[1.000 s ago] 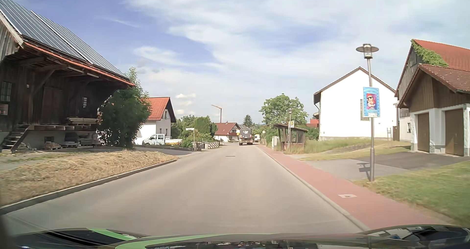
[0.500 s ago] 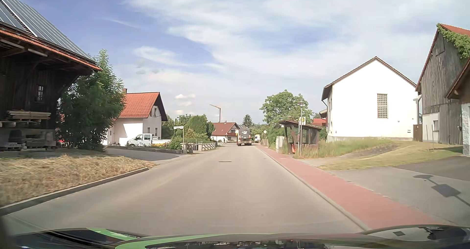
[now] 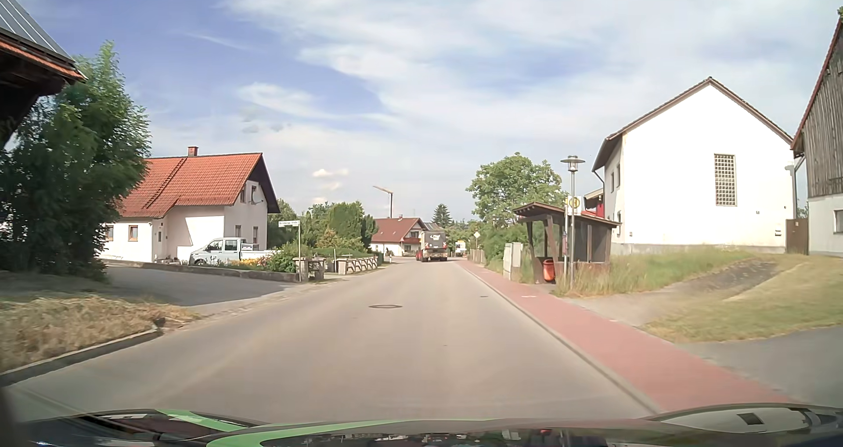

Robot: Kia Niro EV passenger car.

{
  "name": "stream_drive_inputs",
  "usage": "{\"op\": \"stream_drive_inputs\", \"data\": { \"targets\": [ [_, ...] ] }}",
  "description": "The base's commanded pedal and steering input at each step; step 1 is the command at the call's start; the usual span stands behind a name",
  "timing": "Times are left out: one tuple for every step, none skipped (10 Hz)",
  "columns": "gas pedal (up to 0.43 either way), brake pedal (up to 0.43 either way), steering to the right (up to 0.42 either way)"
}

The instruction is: Follow the waypoints while adhering to traffic rules and regulations

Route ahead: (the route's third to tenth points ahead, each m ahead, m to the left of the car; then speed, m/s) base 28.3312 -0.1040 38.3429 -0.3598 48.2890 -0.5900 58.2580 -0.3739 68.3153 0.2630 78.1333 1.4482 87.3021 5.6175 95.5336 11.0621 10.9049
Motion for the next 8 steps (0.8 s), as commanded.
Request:
{"op": "stream_drive_inputs", "data": {
  "targets": [
    [0.039, 0.0, 0.007],
    [0.039, 0.0, 0.007],
    [0.039, 0.0, 0.006],
    [0.039, 0.0, 0.004],
    [0.039, 0.0, 0.001],
    [0.039, 0.0, 0.001],
    [0.039, 0.0, 0.001],
    [0.039, 0.0, 0.001]
  ]
}}
